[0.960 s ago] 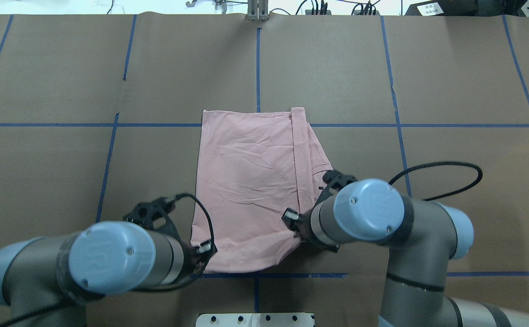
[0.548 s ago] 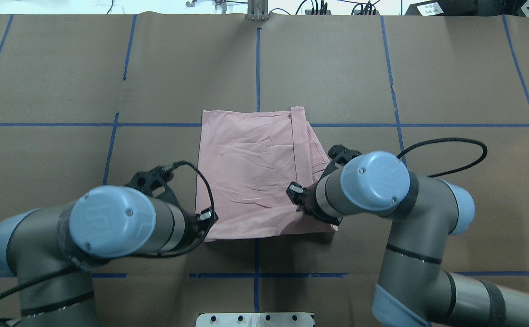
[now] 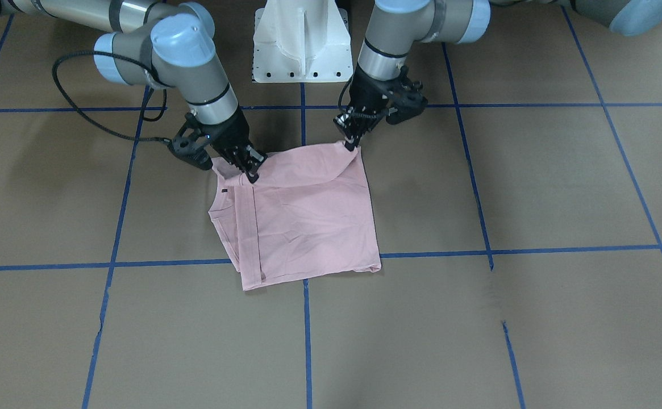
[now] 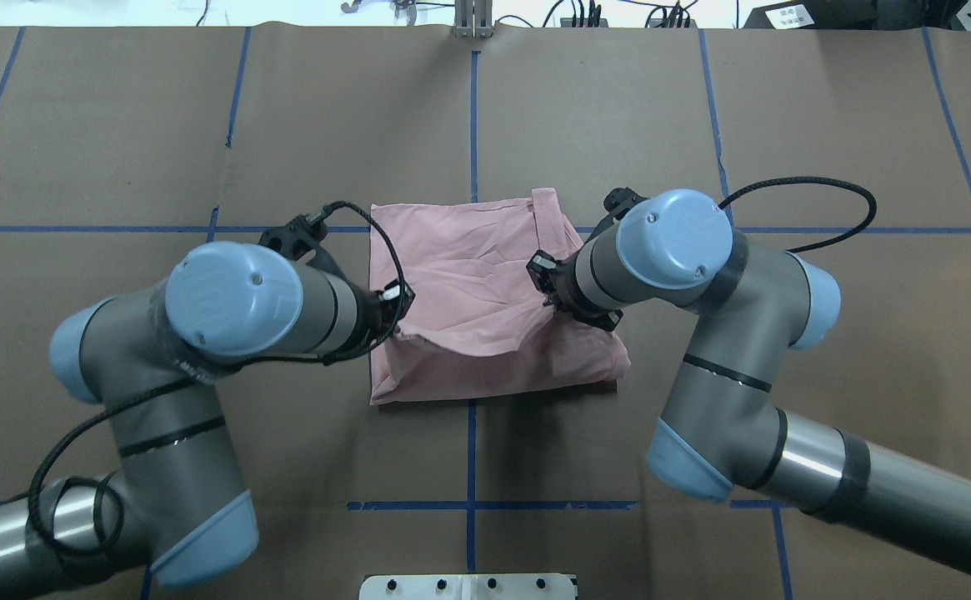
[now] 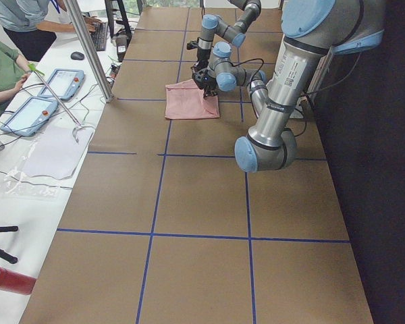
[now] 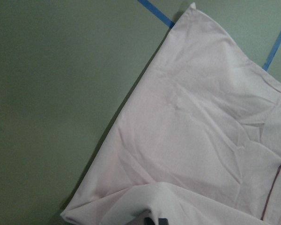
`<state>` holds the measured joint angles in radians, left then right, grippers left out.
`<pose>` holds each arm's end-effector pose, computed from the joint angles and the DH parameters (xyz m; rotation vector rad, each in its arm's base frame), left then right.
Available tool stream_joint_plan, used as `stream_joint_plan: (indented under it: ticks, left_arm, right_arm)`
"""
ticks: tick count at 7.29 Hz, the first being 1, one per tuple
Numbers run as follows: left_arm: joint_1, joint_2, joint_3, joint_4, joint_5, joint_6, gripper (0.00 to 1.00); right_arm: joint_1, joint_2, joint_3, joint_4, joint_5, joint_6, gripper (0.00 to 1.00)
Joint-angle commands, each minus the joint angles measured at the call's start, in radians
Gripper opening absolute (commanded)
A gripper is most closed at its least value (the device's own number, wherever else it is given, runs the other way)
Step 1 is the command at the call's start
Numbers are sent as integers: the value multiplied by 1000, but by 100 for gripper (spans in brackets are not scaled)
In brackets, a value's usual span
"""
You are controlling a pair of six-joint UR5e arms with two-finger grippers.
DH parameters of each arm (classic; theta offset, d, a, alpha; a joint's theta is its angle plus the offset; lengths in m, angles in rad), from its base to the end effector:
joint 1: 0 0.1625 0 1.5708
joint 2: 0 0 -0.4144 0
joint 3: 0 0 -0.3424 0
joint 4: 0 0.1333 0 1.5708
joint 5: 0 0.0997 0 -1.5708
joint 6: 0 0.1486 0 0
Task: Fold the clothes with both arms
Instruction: 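Lift the nearer edge and fold it away from the robot with both grippers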
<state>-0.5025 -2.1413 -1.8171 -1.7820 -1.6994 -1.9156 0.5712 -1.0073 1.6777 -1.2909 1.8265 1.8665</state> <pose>0.5023 -0.4064 0.2524 -0.0367 1.0566 -0.7032 -0.5073 -0.4398 0.3026 -0.1063 -0.9884 0.6749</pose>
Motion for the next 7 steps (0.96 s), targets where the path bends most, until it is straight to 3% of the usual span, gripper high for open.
stream_joint_plan:
  ticks: [1, 2, 3, 4, 7]
  left_arm:
    - [-127, -135, 311, -144, 3, 65, 16]
    - [-172, -140, 365, -186, 3, 132, 99]
    - [-206, -140, 375, -188, 3, 167, 100]
    - [-229, -140, 375, -188, 0, 200, 100]
    - [-238, -134, 369, -188, -6, 225, 100]
  right_arm:
    - [99, 183, -294, 51, 43, -39, 0]
    - [131, 211, -402, 152, 42, -40, 74]
    - [162, 257, -470, 197, 40, -43, 100]
    - [179, 307, -565, 203, 34, -64, 100]
    - [243, 309, -590, 217, 43, -177, 100]
